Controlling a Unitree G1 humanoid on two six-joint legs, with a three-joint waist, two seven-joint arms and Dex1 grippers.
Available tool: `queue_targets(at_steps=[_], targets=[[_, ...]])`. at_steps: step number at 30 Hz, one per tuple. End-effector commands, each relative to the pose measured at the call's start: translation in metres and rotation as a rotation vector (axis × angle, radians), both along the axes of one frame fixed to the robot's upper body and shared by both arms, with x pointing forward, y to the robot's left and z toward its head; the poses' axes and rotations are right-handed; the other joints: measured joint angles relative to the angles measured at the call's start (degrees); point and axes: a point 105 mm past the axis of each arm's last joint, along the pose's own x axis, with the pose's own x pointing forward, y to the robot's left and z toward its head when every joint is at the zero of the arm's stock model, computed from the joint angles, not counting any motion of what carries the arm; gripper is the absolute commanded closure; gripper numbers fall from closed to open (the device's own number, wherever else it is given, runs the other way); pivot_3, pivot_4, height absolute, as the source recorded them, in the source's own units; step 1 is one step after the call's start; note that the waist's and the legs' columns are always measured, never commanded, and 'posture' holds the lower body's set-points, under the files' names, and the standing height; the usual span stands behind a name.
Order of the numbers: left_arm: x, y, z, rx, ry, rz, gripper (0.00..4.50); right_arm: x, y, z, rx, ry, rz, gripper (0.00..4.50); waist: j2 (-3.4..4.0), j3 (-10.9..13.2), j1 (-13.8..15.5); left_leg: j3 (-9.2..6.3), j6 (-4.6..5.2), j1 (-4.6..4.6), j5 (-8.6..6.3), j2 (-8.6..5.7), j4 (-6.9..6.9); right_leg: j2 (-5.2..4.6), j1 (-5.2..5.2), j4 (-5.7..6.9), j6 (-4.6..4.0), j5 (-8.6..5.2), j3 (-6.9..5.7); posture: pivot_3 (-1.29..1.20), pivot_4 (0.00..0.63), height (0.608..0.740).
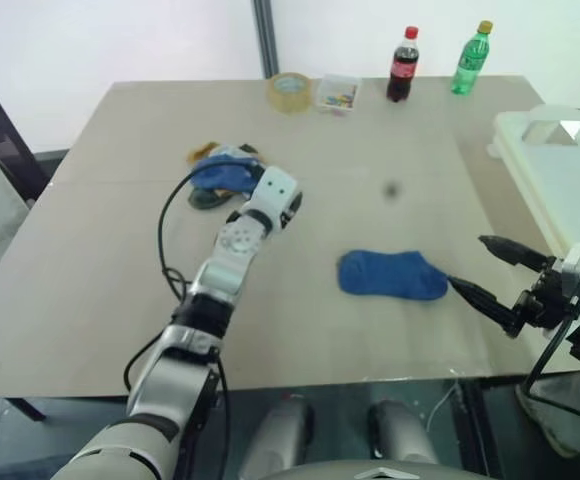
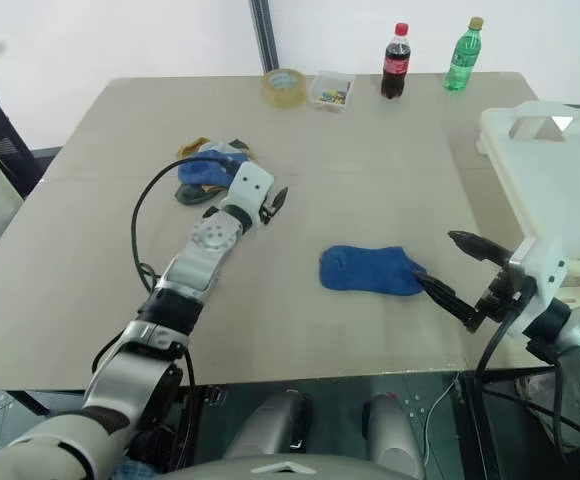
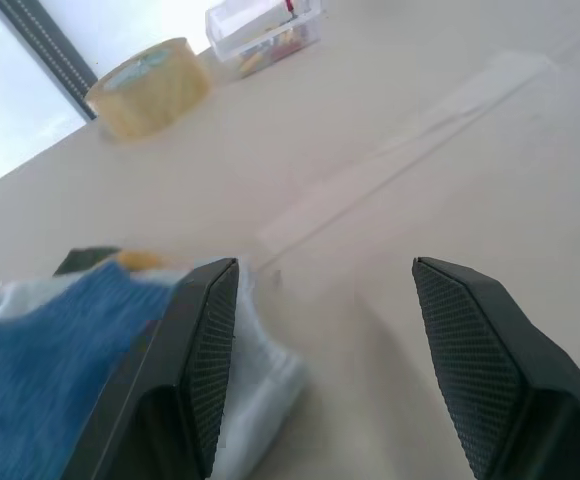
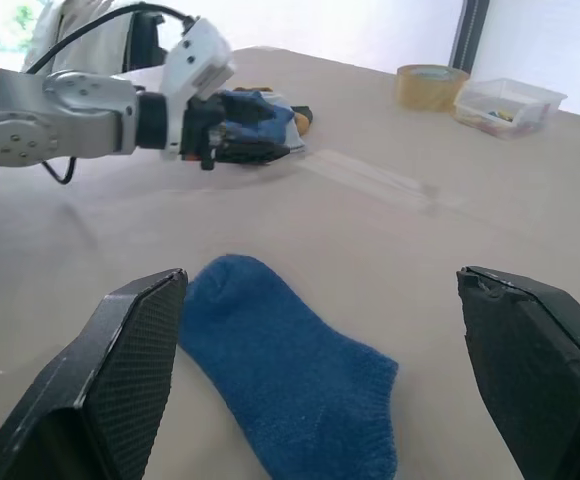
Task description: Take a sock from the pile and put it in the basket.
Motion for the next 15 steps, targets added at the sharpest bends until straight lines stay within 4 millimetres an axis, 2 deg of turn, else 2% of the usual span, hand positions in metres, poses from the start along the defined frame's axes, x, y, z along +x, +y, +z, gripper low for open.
queue_targets(at_steps=[1, 5, 15], targets=[[0.013, 0.019, 0.015, -0.004, -0.057, 0.107, 1.53, 0.000, -0.001, 0.006, -0.004, -0.042, -0.015, 0.07, -0.02, 0.0, -0.1, 0.02, 0.00, 0.00, 0.00, 0.00, 0.00, 0.01, -0.03, 0.02, 0.00, 0.00, 0.02, 0.00, 0.150, 0.740], [0.021, 0.028, 0.022, -0.005, -0.075, 0.164, 1.53, 0.000, -0.001, 0.005, -0.010, -0.042, -0.020, 0.07, -0.04, 0.0, 0.0, 0.02, -0.01, 0.00, 0.01, 0.00, 0.00, 0.01, -0.05, 0.05, 0.00, 0.00, 0.02, 0.00, 0.150, 0.740], [0.017, 0.043, 0.008, 0.040, -0.039, 0.202, 1.53, 0.001, -0.005, 0.005, -0.023, -0.043, -0.035, 0.07, -0.08, 0.0, 0.0, 0.02, -0.01, -0.02, 0.01, -0.02, 0.02, 0.01, -0.05, 0.08, 0.00, 0.00, 0.01, 0.00, 0.150, 0.740]])
